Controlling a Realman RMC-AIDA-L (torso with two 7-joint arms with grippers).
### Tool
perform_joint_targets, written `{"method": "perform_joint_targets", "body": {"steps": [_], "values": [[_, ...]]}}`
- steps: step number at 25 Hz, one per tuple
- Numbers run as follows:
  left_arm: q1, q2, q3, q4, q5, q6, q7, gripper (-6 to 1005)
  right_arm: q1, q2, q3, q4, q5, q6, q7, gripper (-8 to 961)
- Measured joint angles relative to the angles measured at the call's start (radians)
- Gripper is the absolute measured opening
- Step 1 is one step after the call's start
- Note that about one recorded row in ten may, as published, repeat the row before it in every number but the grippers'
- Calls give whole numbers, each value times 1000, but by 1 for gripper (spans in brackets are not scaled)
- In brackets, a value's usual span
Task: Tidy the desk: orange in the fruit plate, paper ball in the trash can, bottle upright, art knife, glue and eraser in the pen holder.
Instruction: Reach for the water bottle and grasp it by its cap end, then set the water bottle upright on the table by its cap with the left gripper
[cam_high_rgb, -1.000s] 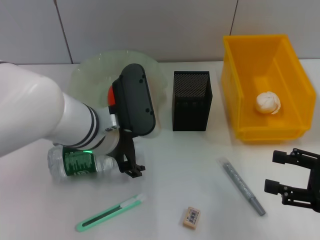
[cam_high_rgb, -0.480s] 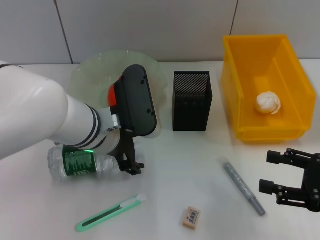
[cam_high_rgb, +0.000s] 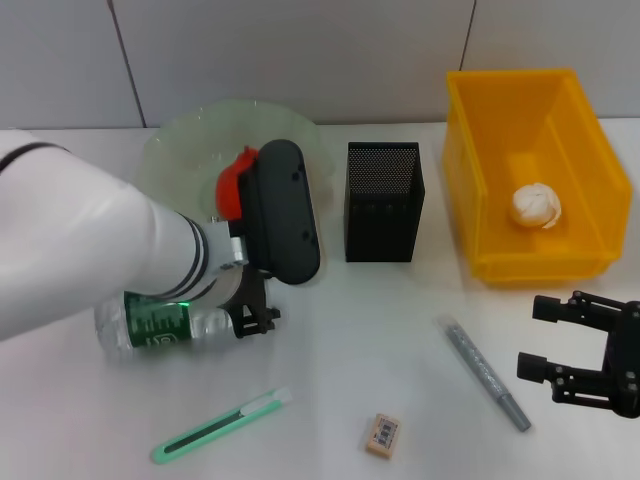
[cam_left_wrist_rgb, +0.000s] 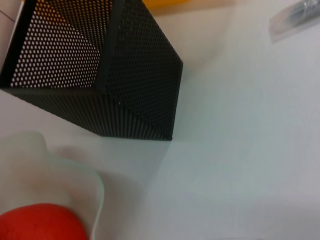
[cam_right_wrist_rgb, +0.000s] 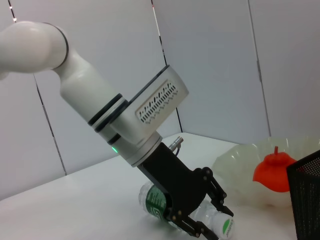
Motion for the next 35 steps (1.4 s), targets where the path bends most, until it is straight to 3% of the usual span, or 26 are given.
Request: {"method": "perform_joint_targets", "body": {"steps": [6, 14, 19, 23, 25, 28, 29, 35], "values": [[13, 0, 15, 17, 21, -15, -25, 436, 2, 0, 0, 1, 0, 2, 1, 778], [110, 8, -46, 179, -14, 19, -9, 437, 5, 0, 2, 3, 0, 3, 0, 778], [233, 11, -223, 330, -118, 113, 79, 436, 12, 0, 2, 3, 0, 0, 3, 778], [278, 11, -306, 370, -219, 145, 131, 436, 16, 0, -4, 3, 0, 1, 4, 778], [317, 11, -412, 391, -379, 184, 199, 436, 20, 0, -5, 5, 0, 2, 4, 778], [324, 12, -459, 390, -439, 204, 223, 436, 26, 0, -7, 7, 0, 3, 5, 778], [334, 12, -533, 378, -530, 232, 254, 436, 27, 0, -8, 9, 0, 3, 5, 778], [350, 12, -660, 319, -664, 255, 297, 437, 32, 0, -9, 26, 0, 3, 5, 778]]}}
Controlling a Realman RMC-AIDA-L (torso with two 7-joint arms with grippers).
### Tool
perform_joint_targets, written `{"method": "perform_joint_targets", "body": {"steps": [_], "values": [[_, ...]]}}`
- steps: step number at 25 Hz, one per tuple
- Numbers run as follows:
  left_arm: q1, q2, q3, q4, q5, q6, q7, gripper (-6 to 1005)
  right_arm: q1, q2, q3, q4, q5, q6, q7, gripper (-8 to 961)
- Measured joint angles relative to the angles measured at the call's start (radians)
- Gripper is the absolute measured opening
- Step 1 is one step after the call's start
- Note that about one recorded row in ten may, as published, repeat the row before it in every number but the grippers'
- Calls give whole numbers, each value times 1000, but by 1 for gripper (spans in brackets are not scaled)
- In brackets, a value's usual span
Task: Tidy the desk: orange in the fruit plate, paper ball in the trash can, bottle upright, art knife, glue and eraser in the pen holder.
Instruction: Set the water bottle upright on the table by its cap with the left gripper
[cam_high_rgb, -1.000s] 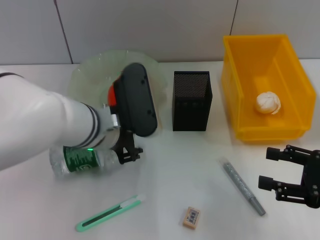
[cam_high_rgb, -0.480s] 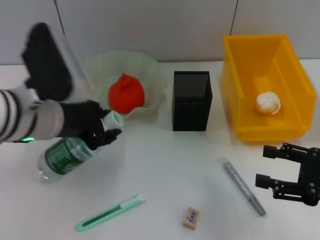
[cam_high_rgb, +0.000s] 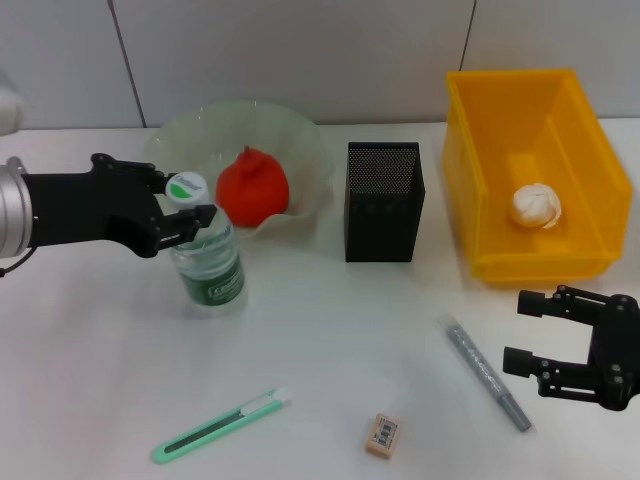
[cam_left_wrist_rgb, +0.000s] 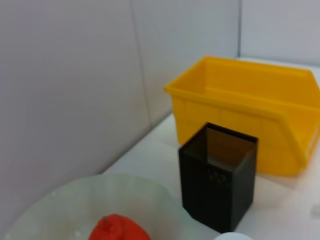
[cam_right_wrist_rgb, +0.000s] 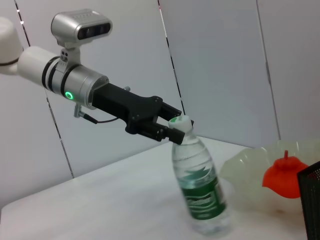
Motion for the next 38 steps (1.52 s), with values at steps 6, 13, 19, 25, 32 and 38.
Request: {"method": "perform_joint_targets", "body": {"steps": [6, 13, 19, 25, 32, 38], "values": [[-4, -1, -31, -88, -76, -21, 42, 437, 13, 0, 0, 18, 0, 2, -6, 778], [-6, -1, -42, -156, -154, -43, 80, 438, 26, 0, 1, 25, -11, 3, -6, 778], [0, -3, -98, -180, -196, -64, 101, 437, 32, 0, 0, 27, -13, 11, -6, 778], [-10, 0, -154, -280, -261, -77, 162, 437, 42, 0, -1, 30, -15, 14, -6, 778], [-21, 1, -155, -351, -268, -148, 215, 437, 53, 0, -1, 45, -23, 20, -6, 778], [-21, 1, -164, -354, -268, -150, 221, 437, 57, 0, -1, 52, -31, 35, -6, 778]]}}
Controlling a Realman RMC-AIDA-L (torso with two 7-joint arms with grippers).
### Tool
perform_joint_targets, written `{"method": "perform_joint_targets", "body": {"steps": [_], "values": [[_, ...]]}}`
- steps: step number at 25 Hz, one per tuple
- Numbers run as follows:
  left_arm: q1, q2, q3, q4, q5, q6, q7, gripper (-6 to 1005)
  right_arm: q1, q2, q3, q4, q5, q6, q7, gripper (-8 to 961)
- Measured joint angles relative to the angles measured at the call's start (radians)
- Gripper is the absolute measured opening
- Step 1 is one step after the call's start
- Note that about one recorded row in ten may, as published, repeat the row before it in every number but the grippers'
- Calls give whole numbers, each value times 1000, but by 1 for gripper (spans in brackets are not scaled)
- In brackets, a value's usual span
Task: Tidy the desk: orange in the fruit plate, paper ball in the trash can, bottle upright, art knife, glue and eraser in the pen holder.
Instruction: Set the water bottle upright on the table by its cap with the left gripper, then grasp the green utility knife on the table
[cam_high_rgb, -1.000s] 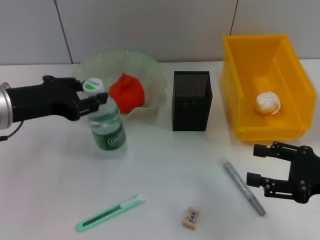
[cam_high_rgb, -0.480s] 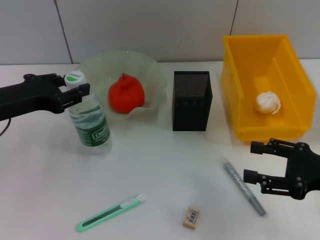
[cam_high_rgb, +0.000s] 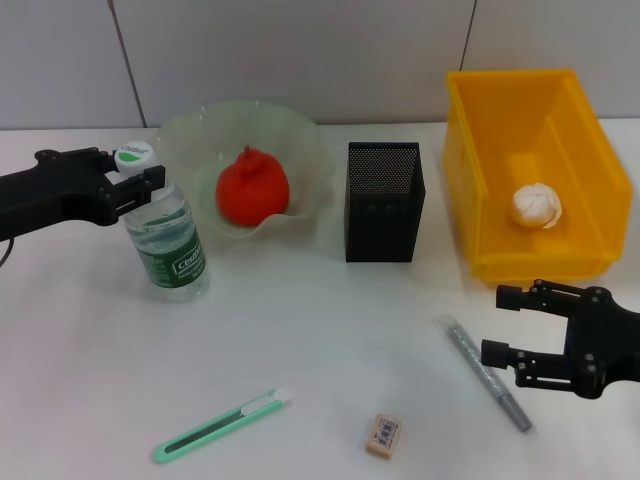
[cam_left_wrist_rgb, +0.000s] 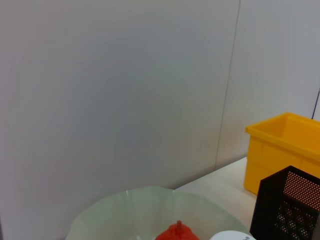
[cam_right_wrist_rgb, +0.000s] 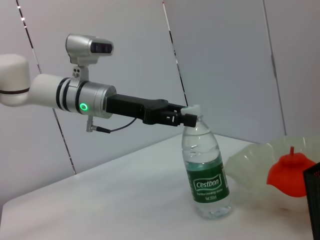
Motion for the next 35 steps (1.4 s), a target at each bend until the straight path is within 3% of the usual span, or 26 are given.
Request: {"method": "perform_joint_targets", "body": {"steps": [11, 25, 29, 35], "values": [[13, 0, -5, -3, -63, 48, 57, 438, 12, 0, 0, 4, -12, 17, -1, 778], [12, 0, -16, -17, -73, 50, 66, 714, 15, 0, 1, 15, -22, 18, -1, 778], [24, 3, -115, 0, -125, 136, 77, 770, 15, 0, 0, 16, -22, 17, -1, 778], [23, 6, -270, -80, -181, 418, 200, 769, 21, 0, 0, 6, -22, 7, 9, 778]]}}
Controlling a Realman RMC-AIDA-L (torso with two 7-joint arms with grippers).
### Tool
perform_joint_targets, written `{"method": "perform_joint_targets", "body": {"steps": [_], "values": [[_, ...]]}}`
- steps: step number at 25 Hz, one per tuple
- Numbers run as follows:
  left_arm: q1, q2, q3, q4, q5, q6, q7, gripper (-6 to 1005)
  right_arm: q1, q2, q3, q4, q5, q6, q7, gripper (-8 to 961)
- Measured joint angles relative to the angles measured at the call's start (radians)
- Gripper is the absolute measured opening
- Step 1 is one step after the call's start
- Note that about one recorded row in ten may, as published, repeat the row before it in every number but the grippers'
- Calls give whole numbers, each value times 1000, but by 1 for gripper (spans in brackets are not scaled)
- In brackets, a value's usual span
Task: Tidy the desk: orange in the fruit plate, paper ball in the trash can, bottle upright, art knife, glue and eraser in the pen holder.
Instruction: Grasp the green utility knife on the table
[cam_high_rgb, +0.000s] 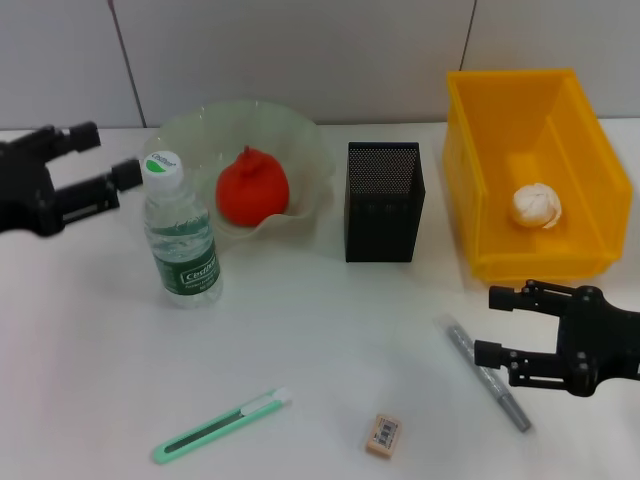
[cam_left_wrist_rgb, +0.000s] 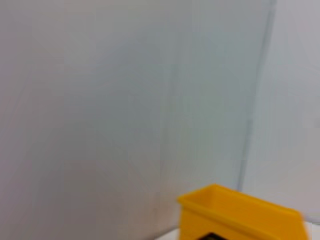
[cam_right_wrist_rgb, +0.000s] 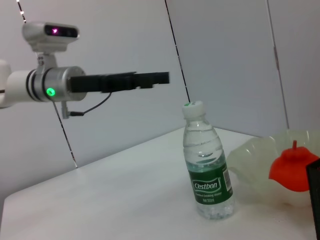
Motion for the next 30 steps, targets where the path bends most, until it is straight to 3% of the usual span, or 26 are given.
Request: {"method": "perform_joint_targets", "body": {"steps": [3, 4, 8, 13, 15, 18, 27, 30], "values": [[7, 13, -13, -33, 5, 104, 54, 769, 5, 0, -1, -22, -7, -8, 25, 778], [10, 30, -9, -63, 10, 172, 92, 768, 8, 0, -1, -46, -26, -19, 48, 778], [13, 41, -13, -98, 36, 227, 128, 768, 12, -1, -1, -99, -89, -58, 82, 778], [23, 33, -15, -101, 76, 230, 147, 767, -2, -1, 2, -163, -178, -124, 97, 778], [22, 8, -16, -121, 146, 208, 173, 767, -18, -1, 7, -161, -181, -127, 76, 778], [15, -3, -11, -144, 181, 178, 188, 766, -46, -1, 14, -145, -178, -121, 19, 778], [3, -6, -3, -190, 204, 145, 184, 765, -59, -2, 133, -31, -180, -119, -114, 778], [3, -6, 43, -172, 220, 144, 172, 763, -60, -3, 139, -29, -181, -128, -115, 777]]}}
